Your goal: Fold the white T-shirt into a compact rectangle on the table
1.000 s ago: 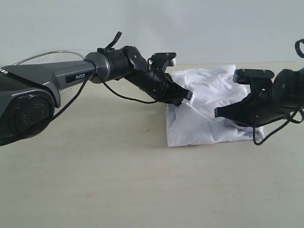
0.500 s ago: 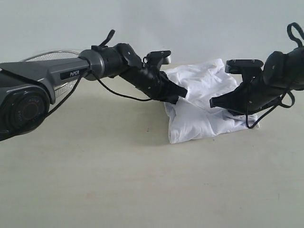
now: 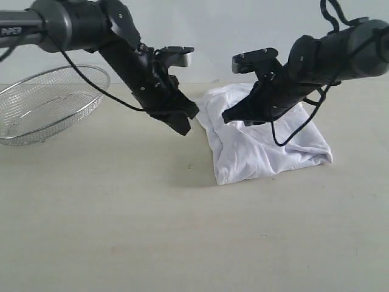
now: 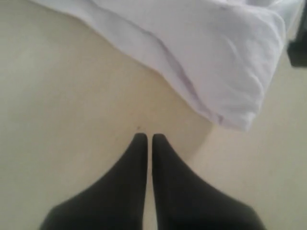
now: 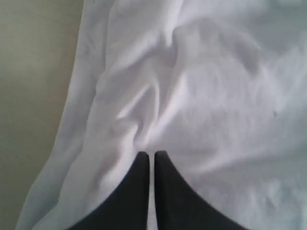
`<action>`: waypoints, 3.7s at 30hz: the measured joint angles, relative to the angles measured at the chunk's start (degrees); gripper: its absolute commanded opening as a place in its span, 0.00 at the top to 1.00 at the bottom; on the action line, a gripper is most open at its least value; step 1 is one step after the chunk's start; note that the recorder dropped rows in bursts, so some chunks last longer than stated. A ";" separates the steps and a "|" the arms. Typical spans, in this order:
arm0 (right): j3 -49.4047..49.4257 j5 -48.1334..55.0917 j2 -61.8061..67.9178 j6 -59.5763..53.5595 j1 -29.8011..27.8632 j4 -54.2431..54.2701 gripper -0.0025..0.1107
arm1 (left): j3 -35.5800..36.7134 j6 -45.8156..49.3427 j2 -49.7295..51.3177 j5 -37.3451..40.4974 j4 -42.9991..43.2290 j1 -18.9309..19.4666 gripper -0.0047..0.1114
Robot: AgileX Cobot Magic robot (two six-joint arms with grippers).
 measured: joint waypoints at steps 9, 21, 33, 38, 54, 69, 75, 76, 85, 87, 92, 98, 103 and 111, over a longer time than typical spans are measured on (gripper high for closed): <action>-22.51 8.23 17.42 7.79 0.03 -3.74 0.98 | 33.40 -0.09 -23.28 -12.47 1.88 8.29 0.92; -27.80 5.97 21.38 8.82 -7.22 -6.58 0.98 | 38.75 -0.09 -29.51 -17.80 1.99 11.24 0.92; -29.33 17.94 17.19 1.09 -5.79 -4.03 0.98 | 38.79 -0.09 -29.51 -20.87 -0.06 11.24 0.92; -25.68 19.95 10.01 3.27 -5.07 -4.19 0.98 | 38.79 0.04 -29.51 -23.40 -0.06 11.24 0.92; 6.31 2.73 -2.12 14.73 -5.34 -11.61 0.98 | 38.79 0.68 -29.51 -24.38 -0.41 11.24 0.92; 7.07 0.81 0.09 13.07 -14.16 -11.30 0.98 | 38.79 2.02 -29.51 -24.38 -2.70 11.24 0.92; 6.54 -0.12 0.45 12.52 -14.25 -11.84 0.98 | 38.79 2.91 -29.51 -24.38 -4.13 11.24 0.92; 6.05 -0.12 0.55 12.52 -14.25 -11.84 0.98 | 38.79 3.01 -29.51 -24.38 -4.13 11.24 0.92; 2.84 -0.39 0.82 12.52 -14.42 -12.30 0.98 | 38.79 3.39 -29.51 -24.66 -4.13 11.24 0.92; 2.77 -0.39 0.68 12.52 -14.42 -12.38 0.98 | 38.79 3.37 -29.51 -25.19 -4.13 11.24 0.92; 2.72 0.68 -5.46 12.08 -13.06 -12.51 0.98 | 38.79 3.60 -30.88 -26.82 -4.13 11.24 0.92; 6.69 -2.45 -21.79 11.95 -10.75 -12.51 0.98 | 39.04 5.54 -38.23 -31.06 -4.13 11.75 0.92; 24.50 -10.43 -37.70 11.84 -10.63 -12.40 0.98 | 44.30 5.39 -48.78 -36.16 -4.36 13.79 0.92; 52.39 -29.79 -65.18 15.45 -8.17 -12.40 0.98 | 58.34 1.80 -66.06 -48.06 -4.36 15.25 0.92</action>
